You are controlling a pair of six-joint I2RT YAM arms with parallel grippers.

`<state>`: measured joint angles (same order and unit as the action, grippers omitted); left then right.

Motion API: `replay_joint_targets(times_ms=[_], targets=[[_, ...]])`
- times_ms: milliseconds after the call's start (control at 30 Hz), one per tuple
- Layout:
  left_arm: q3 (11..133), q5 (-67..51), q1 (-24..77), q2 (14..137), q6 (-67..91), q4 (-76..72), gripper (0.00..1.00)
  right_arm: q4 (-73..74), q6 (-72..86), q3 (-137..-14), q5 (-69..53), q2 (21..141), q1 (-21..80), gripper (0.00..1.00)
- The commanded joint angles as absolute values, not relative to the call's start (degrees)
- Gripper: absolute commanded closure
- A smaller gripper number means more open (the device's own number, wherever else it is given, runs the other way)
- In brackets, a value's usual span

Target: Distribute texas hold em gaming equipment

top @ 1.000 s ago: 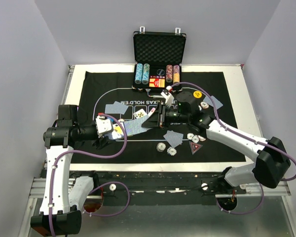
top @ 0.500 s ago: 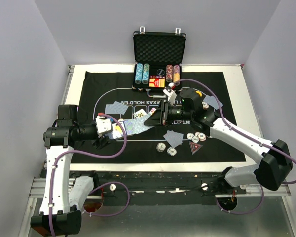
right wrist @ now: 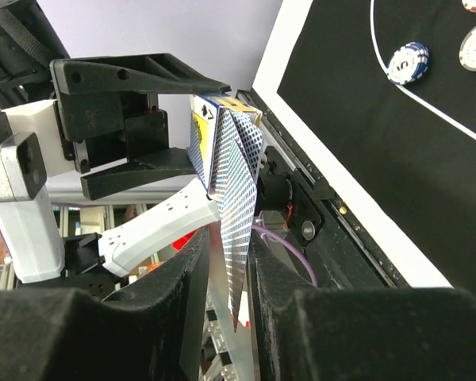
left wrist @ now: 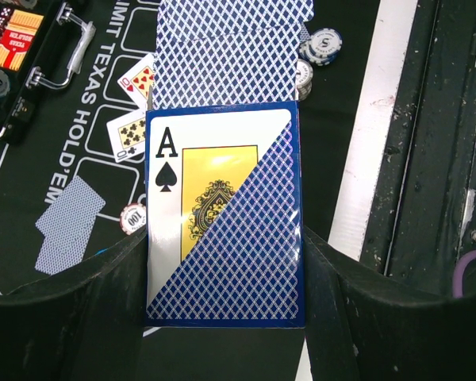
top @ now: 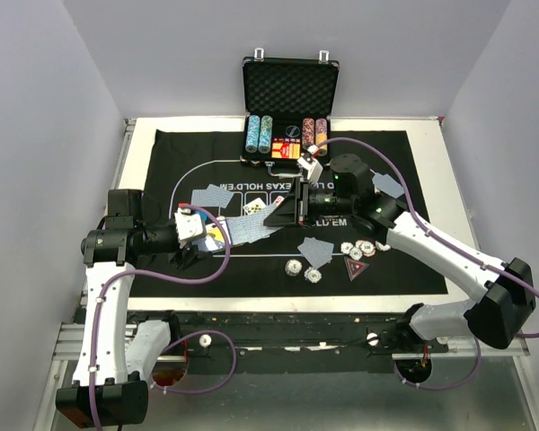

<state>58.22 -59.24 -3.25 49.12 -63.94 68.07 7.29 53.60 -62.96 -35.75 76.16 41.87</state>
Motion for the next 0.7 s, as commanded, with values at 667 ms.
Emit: replay_joint_targets(times_ms=[667], targets=[[58.8,-66.0,-3.1,49.7,-63.2,67.6,0.62,15.2,46.4,-68.8,-34.8,78.7,41.4,0.69]])
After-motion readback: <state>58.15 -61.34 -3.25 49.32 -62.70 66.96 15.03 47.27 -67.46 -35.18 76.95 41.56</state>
